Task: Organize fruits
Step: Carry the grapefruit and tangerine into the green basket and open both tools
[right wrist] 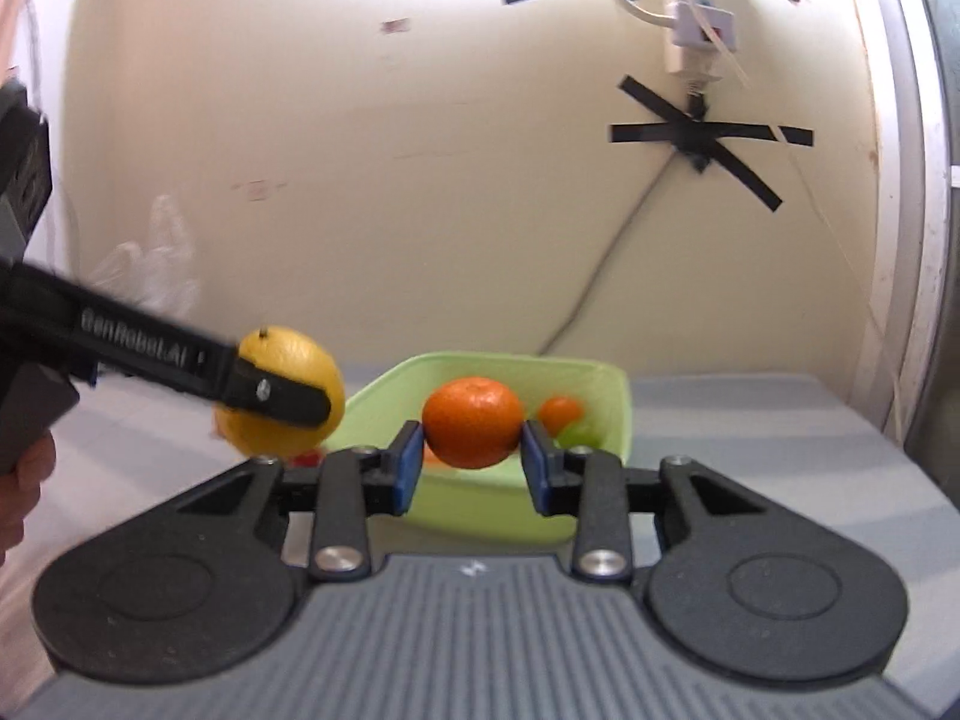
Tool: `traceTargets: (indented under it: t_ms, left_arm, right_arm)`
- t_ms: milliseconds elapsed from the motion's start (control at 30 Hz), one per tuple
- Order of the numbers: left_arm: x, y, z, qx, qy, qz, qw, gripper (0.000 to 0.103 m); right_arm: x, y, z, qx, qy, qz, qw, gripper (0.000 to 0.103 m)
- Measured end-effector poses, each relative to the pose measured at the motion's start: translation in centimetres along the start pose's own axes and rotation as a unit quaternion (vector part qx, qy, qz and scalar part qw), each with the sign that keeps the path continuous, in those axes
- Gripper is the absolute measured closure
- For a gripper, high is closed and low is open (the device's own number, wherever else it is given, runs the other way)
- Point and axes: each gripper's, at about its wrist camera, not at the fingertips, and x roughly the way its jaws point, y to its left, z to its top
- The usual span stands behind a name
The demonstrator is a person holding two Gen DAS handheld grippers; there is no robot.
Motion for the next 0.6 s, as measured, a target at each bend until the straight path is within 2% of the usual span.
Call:
traceTargets:
  t_ms: [167, 267, 467, 600]
  left_arm:
    - [5.3, 0.4, 1.8, -0.004, 0.029, 0.021, 0.9994, 0.036]
    - [6.8, -0.2, 1.8, 0.024, 0.026, 0.043, 0.9984, 0.037]
    - [6.6, -0.1, 2.8, 0.011, 0.01, 0.034, 0.9993, 0.038]
    - [3.4, 0.8, 3.7, -0.006, -0.022, 0.025, 0.9994, 0.038]
  right_arm:
    - [2.6, -1.3, -0.4, 0.004, 0.018, -0.018, 1.0, 0.065]
    - [3.2, -1.5, -0.7, 0.009, 0.023, -0.019, 1.0, 0.065]
    - [3.4, -1.7, -1.1, 0.01, 0.019, -0.016, 1.0, 0.063]
    - [3.0, -2.3, -0.9, 0.023, -0.003, -0.016, 1.0, 0.063]
